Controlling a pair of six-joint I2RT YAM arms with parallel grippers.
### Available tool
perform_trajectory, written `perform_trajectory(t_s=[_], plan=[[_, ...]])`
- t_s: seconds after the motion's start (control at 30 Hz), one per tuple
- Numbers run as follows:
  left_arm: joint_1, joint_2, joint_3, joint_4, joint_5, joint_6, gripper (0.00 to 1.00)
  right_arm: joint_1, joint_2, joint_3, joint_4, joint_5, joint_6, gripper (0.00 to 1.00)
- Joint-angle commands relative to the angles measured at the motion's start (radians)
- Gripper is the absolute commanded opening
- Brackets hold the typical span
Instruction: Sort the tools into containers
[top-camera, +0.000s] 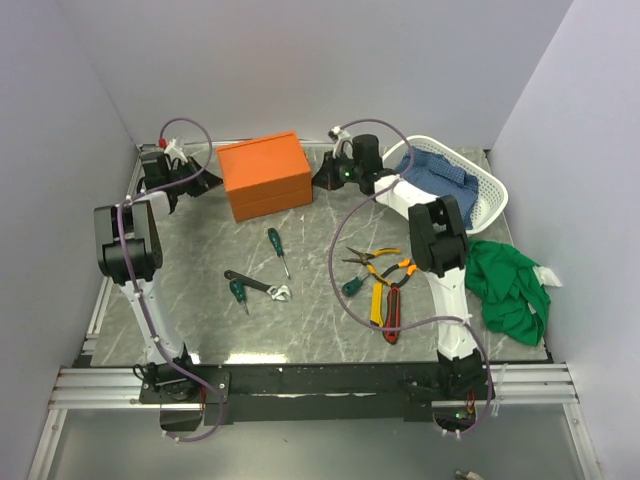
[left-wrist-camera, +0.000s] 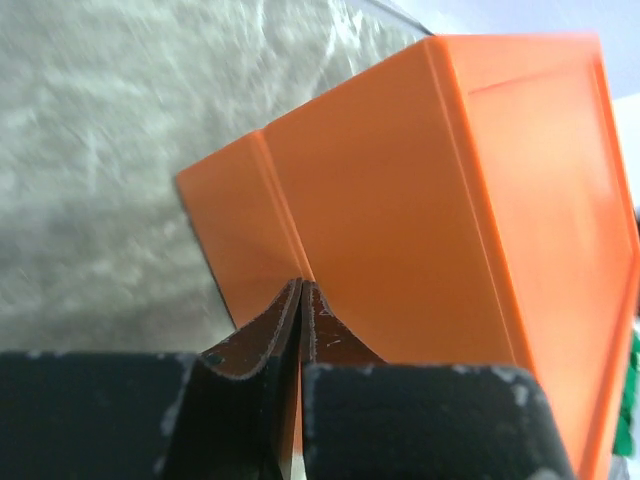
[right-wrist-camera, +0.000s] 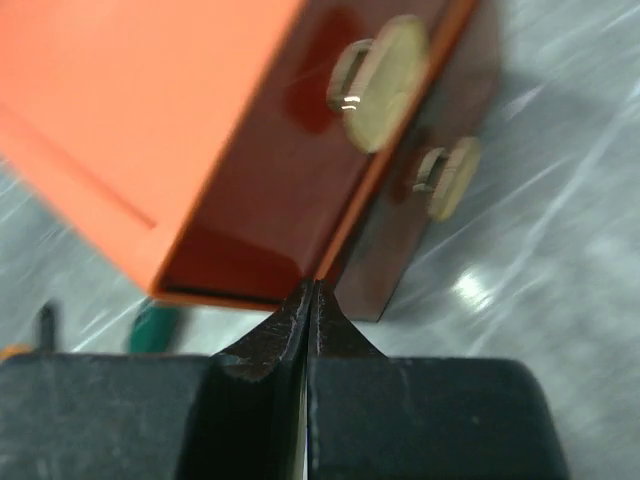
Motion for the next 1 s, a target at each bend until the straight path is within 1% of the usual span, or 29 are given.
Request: perform_trajectory(t_s=[0.0,0.2,0.3,0.33,0.37,0.4,0.43,0.47,0.5,0.53,0.57,0.6,0.63,0.67,0.77,0.8,0.9,0.93,0.97], plan=[[-0.023,0.040,0.068,0.041,0.012,0.007,0.09,0.101,-0.179,-0.078,0.013,-0.109,0.005,0.00],[-0.033,0.052,0.067,0.080,0.037,-0.023,0.11,0.118,-0.274,-0.153,0.003,-0.080,-0.012,0.00],[-0.034,0.049,0.065,0.075,0.003,-0.036,0.14,0.115,-0.315,-0.190,-0.033,-0.025,-0.029,0.00],[-0.030,0.043,0.079,0.033,-0.026,-0.025,0.16,0.104,-0.346,-0.216,-0.047,-0.002,-0.026,0.03],[-0.023,0.037,0.085,0.008,-0.082,-0.008,0.17,0.089,-0.363,-0.236,-0.061,0.023,-0.014,0.20],[-0.016,0.019,0.093,-0.011,-0.119,-0.006,0.18,0.075,-0.378,-0.258,-0.066,0.011,-0.004,0.29],[0.007,0.006,0.096,-0.053,-0.155,-0.008,0.23,0.037,-0.409,-0.287,-0.075,-0.012,0.008,0.35],[0.021,-0.006,0.105,-0.084,-0.240,-0.006,0.25,0.021,-0.419,-0.295,-0.092,-0.073,0.005,0.49],[0.036,-0.030,0.125,-0.119,-0.282,0.003,0.25,0.009,-0.427,-0.296,-0.133,-0.105,-0.028,0.52],[0.064,-0.044,0.136,-0.180,-0.314,0.044,0.29,-0.015,-0.435,-0.287,-0.162,-0.127,-0.049,0.55],[0.078,-0.057,0.148,-0.207,-0.340,0.072,0.30,-0.022,-0.436,-0.282,-0.202,-0.141,-0.065,0.58],[0.102,-0.078,0.178,-0.237,-0.368,0.102,0.33,-0.032,-0.436,-0.281,-0.208,-0.168,-0.073,0.60],[0.115,-0.087,0.198,-0.308,-0.382,0.163,0.34,-0.046,-0.432,-0.281,-0.205,-0.181,-0.063,0.61],[0.124,-0.097,0.218,-0.339,-0.394,0.187,0.35,-0.054,-0.426,-0.282,-0.176,-0.196,-0.046,0.62],[0.141,-0.167,0.246,-0.373,-0.326,0.288,0.38,-0.072,-0.403,-0.288,-0.106,-0.208,0.054,0.63],[0.139,-0.207,0.248,-0.371,-0.240,0.303,0.38,-0.074,-0.394,-0.290,-0.101,-0.240,0.086,0.63],[0.138,-0.250,0.264,-0.393,-0.105,0.288,0.38,-0.078,-0.360,-0.273,-0.101,-0.271,0.121,0.64],[0.136,-0.255,0.266,-0.390,0.000,0.240,0.37,-0.082,-0.352,-0.270,-0.101,-0.284,0.144,0.76],[0.133,-0.267,0.265,-0.384,0.050,0.216,0.34,-0.083,-0.346,-0.273,-0.049,-0.297,0.164,0.79]])
